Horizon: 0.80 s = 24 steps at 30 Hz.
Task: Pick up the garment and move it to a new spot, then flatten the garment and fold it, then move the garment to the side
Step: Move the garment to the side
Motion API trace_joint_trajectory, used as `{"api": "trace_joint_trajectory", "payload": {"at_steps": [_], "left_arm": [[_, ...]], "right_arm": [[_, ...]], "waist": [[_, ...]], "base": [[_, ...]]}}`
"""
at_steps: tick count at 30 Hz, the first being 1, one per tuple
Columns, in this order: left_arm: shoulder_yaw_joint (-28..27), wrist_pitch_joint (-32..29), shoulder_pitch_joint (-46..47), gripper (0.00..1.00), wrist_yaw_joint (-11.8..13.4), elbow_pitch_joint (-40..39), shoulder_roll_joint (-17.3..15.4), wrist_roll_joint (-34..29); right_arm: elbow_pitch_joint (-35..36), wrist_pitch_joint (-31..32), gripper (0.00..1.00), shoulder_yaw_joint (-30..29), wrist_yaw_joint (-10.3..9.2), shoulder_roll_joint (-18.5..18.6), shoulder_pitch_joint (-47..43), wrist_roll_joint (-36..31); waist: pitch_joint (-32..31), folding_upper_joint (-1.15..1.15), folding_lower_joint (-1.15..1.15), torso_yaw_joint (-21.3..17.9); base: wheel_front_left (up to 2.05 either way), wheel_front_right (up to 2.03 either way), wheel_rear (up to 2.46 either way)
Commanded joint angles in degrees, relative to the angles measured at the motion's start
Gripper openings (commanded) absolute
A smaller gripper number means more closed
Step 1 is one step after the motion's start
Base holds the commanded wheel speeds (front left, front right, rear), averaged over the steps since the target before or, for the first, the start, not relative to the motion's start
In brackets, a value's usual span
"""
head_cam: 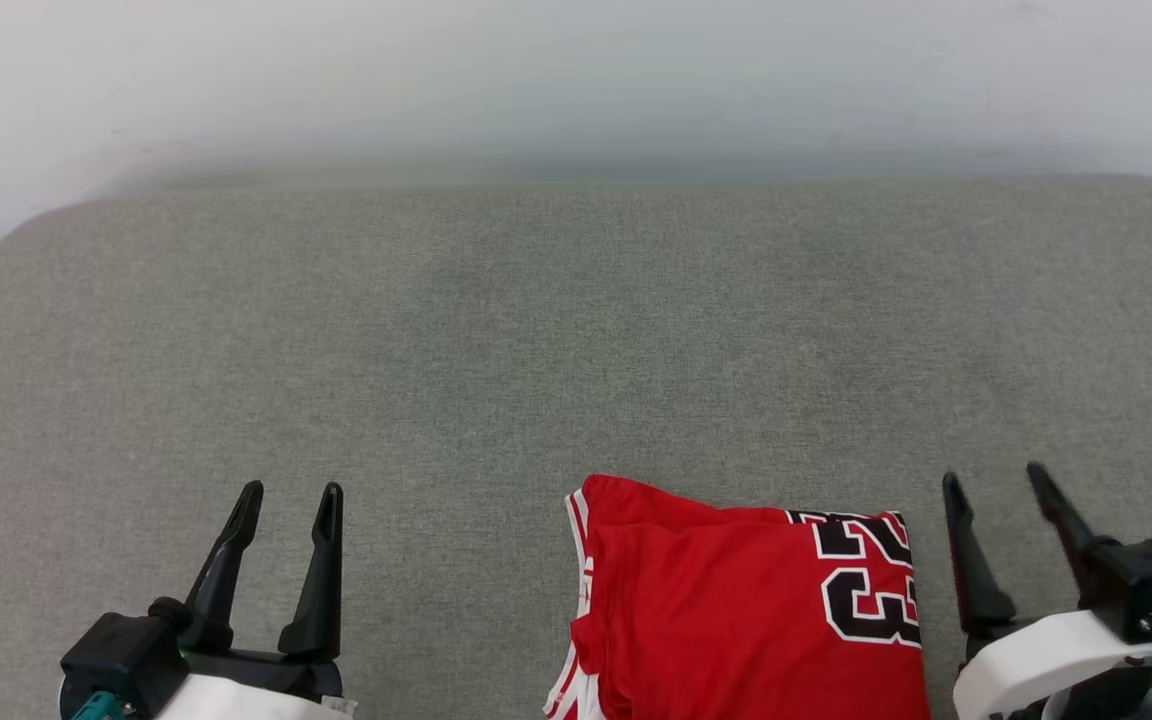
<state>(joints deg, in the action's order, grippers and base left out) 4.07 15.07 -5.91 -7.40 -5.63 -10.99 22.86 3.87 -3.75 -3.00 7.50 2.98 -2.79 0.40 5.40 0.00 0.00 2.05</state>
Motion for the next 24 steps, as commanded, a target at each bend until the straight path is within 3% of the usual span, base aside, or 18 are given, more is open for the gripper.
{"api": "trace_joint_trajectory", "payload": {"at_steps": [1,8,12,19,24], "left_arm": [[0.1,0.1,0.2,1.0,-0.1,-0.1,-0.1,-0.2],[1.4,0.1,1.4,1.0,-0.1,0.4,-0.6,-0.4],[1.8,0.1,2.2,1.0,-0.1,0.5,-0.6,0.1],[3.9,0.1,4.5,1.0,-0.1,1.1,-1.2,-0.3],[5.1,0.1,6.3,1.0,-0.1,1.4,-1.3,0.4]], "right_arm": [[0.4,4.1,1.0,0.5,-0.03,0.1,-1.2,1.4],[4.2,28.6,1.0,3.9,-0.02,2.8,-3.9,6.7],[5.9,38.5,1.0,3.0,-0.02,3.2,-3.9,6.8],[3.0,46.7,1.0,0.9,-0.02,1.3,-1.4,9.4],[-1.5,48.6,1.0,2.3,0.06,0.3,-0.6,11.0]], "waist": [[0.4,0.0,0.0,0.1],[2.2,0.0,0.0,0.8],[3.9,0.0,0.0,1.4],[7.6,0.0,0.0,3.8],[9.5,0.0,0.0,5.9]], "base": [[0.0,0.0,0.0],[0.0,0.0,0.0],[0.0,0.0,0.0],[0.0,0.0,0.0],[0.0,0.0,0.0]]}}
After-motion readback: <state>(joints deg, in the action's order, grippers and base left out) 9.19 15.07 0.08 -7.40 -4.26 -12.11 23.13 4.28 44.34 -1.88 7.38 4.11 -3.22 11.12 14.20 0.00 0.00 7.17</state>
